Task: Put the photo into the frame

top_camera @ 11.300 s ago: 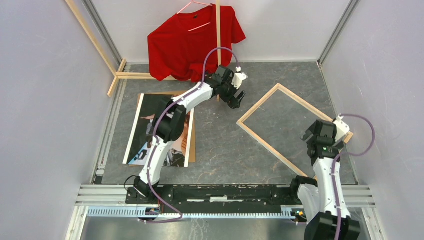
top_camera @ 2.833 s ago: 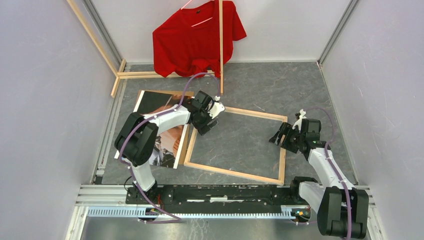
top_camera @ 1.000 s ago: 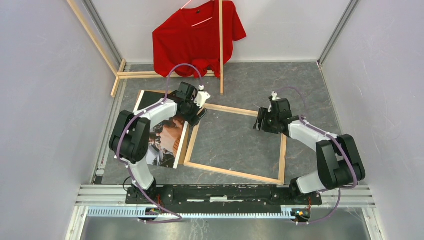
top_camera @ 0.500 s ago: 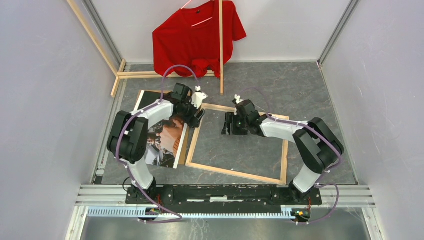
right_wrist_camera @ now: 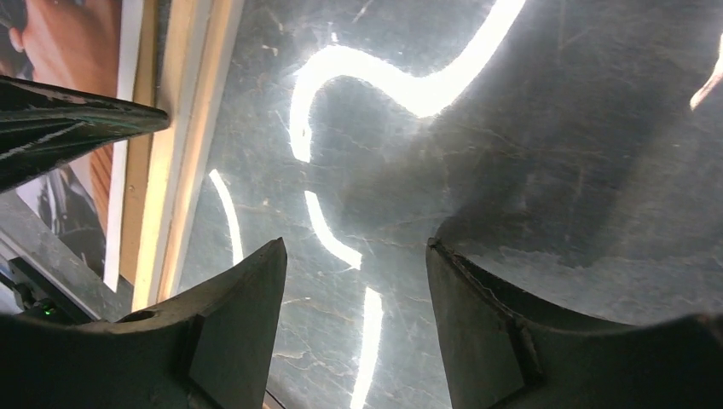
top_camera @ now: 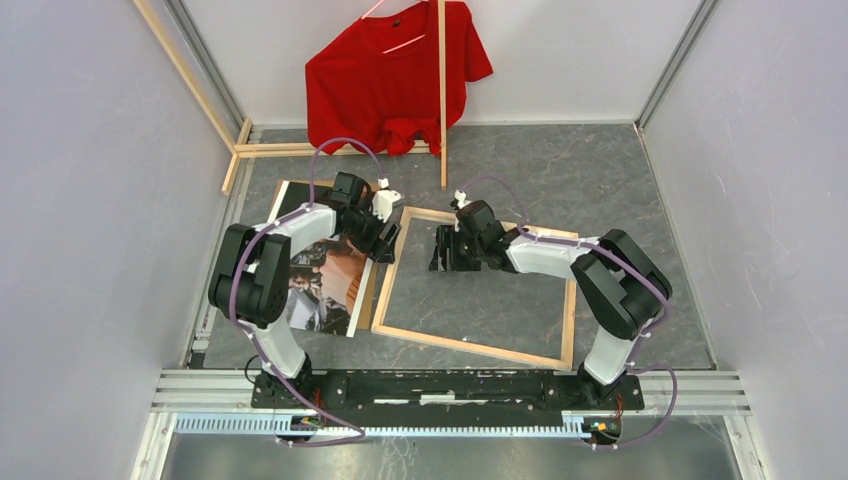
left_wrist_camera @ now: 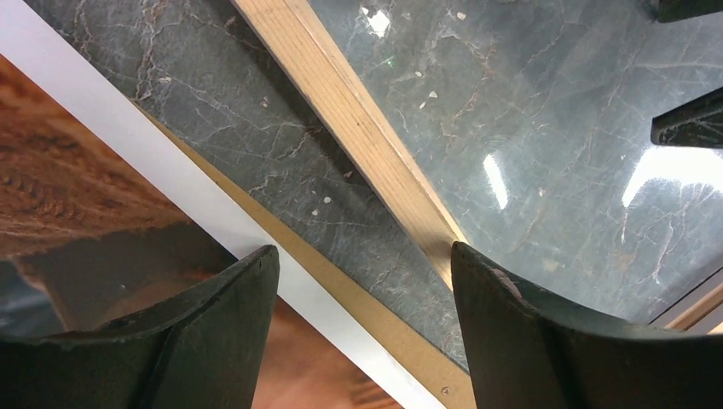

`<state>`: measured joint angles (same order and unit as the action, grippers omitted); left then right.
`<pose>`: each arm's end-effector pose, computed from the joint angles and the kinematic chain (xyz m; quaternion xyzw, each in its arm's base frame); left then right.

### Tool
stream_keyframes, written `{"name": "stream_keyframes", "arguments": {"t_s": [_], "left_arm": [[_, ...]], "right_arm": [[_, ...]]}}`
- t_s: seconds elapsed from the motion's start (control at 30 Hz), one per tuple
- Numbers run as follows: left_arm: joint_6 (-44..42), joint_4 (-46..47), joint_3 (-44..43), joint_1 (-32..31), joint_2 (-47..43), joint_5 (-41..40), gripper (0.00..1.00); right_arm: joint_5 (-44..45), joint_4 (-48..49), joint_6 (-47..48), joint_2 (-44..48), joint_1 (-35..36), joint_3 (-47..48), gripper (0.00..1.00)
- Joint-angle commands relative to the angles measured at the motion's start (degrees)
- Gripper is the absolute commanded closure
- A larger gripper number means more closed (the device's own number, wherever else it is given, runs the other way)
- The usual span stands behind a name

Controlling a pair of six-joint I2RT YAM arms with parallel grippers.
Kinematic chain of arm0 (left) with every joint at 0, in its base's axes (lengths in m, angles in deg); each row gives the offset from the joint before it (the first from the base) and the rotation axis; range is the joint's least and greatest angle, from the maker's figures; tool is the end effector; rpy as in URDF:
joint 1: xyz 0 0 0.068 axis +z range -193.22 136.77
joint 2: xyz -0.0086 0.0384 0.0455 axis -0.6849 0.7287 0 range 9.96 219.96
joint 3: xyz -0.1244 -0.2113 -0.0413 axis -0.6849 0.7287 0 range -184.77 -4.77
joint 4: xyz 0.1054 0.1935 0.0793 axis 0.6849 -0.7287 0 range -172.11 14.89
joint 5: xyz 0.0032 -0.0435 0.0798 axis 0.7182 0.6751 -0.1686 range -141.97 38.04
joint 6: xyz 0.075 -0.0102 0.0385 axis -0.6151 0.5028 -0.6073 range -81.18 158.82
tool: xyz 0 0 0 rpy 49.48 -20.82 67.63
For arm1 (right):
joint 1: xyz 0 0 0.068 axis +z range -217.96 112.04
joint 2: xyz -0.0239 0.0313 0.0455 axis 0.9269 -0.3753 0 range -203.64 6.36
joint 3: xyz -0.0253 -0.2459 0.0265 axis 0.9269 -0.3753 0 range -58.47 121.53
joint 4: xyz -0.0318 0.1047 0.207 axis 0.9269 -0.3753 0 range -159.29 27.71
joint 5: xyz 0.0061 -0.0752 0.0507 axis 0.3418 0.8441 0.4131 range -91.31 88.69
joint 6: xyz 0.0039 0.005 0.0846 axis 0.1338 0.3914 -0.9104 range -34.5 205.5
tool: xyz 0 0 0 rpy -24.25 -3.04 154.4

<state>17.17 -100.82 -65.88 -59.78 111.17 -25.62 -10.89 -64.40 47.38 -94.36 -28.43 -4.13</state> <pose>0.3049 -0.1252 0.1264 0.3567 0.8840 -0.2136 0.2137 0.2655 0.2351 0.1230 -0.0410 0.9314 0.2822 0.2261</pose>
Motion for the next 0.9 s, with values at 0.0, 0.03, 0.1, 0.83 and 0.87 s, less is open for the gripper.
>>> {"name": "stream_keyframes", "arguments": {"t_s": [0.0,0.03,0.1,0.83,0.87], "left_arm": [[2.76,2.24,2.64,-1.23,0.79,-1.36,0.20],[2.98,2.31,2.65,-1.28,1.17,-0.70,0.21],[3.34,2.53,2.85,-1.36,1.88,0.33,0.22],[7.25,7.70,4.15,-3.95,4.17,-5.59,0.42],[7.31,8.09,4.15,-4.11,4.56,-6.68,0.43]], "right_arm": [[0.03,1.08,-1.28,-2.06,1.12,1.87,0.32],[-0.06,1.28,-1.38,-2.46,1.32,2.14,0.32],[-0.31,1.38,-1.63,-3.39,2.03,2.91,0.33],[6.55,-8.08,7.69,11.61,-7.01,-2.82,0.30],[6.72,-8.42,7.95,13.02,-8.46,-4.22,0.30]]}}
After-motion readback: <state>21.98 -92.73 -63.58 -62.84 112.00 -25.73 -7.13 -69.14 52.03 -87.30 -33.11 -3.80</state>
